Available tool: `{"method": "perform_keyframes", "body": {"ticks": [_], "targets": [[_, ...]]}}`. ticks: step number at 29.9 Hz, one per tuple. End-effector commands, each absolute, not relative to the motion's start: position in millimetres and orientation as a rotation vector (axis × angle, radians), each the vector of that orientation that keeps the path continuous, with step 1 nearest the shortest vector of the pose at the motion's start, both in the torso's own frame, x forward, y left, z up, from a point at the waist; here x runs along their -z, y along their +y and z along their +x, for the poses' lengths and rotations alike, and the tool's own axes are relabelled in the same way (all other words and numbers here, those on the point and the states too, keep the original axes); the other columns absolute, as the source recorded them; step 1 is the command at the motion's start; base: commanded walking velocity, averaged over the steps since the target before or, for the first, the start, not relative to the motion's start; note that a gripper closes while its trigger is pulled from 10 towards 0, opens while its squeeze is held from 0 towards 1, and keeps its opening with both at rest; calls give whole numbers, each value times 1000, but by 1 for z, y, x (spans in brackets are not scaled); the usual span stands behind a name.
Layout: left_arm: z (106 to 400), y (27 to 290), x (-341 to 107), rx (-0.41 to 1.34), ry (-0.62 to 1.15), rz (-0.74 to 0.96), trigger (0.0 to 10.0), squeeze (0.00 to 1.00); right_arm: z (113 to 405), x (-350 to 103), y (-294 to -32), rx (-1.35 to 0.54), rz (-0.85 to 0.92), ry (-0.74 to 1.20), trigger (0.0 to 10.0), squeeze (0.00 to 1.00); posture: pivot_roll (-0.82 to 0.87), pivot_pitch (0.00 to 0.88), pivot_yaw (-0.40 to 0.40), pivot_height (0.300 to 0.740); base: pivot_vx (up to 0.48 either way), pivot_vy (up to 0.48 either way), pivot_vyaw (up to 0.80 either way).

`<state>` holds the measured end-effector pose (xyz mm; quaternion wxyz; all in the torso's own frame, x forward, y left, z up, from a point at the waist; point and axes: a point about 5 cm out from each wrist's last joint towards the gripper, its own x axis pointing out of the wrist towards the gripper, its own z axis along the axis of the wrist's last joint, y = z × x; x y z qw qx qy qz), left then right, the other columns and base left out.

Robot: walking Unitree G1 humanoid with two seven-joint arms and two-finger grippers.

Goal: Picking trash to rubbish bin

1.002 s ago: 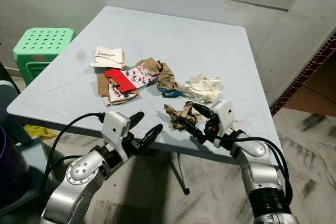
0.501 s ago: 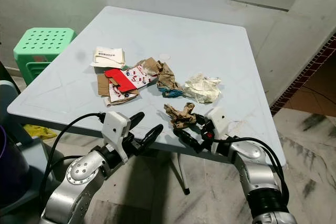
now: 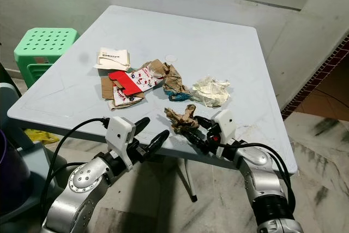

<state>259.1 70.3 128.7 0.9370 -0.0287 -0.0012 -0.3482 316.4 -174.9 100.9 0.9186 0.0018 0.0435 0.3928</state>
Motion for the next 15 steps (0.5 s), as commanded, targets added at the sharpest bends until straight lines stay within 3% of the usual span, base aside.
{"method": "perform_keyframes", "body": {"ticks": [1, 15], "targets": [[257, 69, -134, 726, -22, -59, 10000, 0, 317, -103, -182, -806, 6, 86, 0, 0, 42, 141, -97, 740, 0, 0, 0], [258, 69, -135, 725, -24, -63, 10000, 0, 318, -103, -188, -798, -24, 100, 0, 0, 43, 141, -98, 740, 0, 0, 0]]}}
